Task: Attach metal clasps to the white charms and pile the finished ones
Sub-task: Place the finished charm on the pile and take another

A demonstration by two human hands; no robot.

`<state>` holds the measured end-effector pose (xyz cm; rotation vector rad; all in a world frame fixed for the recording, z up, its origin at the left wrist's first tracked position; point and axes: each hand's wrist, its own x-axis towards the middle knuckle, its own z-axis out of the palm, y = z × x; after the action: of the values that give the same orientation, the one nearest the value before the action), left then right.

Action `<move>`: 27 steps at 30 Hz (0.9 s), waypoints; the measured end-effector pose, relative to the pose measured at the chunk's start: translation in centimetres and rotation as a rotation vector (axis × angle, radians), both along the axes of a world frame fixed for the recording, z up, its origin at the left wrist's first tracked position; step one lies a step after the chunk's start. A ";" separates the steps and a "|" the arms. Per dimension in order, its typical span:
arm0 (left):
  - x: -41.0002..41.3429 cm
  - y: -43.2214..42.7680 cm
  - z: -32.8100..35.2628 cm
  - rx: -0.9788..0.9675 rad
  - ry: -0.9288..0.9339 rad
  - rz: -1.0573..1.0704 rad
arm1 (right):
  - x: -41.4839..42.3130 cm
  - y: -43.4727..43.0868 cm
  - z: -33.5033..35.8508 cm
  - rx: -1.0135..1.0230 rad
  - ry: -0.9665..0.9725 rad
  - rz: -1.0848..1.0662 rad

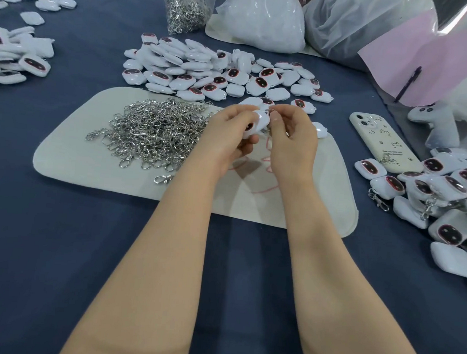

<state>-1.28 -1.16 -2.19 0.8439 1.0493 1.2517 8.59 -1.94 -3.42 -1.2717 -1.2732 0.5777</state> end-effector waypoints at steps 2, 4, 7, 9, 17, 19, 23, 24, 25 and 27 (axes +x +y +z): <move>0.3 0.0 -0.1 -0.036 -0.002 -0.018 | -0.1 0.0 0.0 0.019 0.006 -0.030; 0.5 0.1 -0.2 -0.048 0.003 -0.014 | -0.1 -0.1 -0.1 0.030 -0.030 -0.069; 0.5 0.1 -0.3 -0.046 0.079 0.044 | -0.1 0.0 -0.3 0.023 -0.140 -0.082; 0.3 0.2 -0.6 0.013 0.221 0.107 | 0.0 0.1 -0.5 0.008 -0.242 -0.093; -0.1 0.1 -1.2 0.431 0.775 0.196 | 0.2 0.1 -0.7 -0.069 -0.408 -0.020; 0.0 0.1 -1.2 0.429 0.764 0.222 | 0.1 0.0 -0.5 -0.095 -0.322 0.033; 0.2 0.3 -1.0 0.241 0.538 0.227 | 0.1 0.2 -0.5 -0.115 -0.210 0.093; 0.2 0.3 -0.8 0.174 0.441 0.220 | 0.1 0.3 -0.5 -0.110 -0.186 0.102; 0.2 0.2 -0.7 0.109 0.346 0.220 | 0.0 0.3 -0.5 -0.109 -0.162 0.112; 0.3 0.0 -0.4 0.006 0.212 0.224 | 0.0 0.3 -0.6 -0.114 -0.141 0.117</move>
<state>-1.03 -1.18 -2.61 0.8969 1.3400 1.3738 8.57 -1.64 -4.02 -1.3577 -1.4571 0.6612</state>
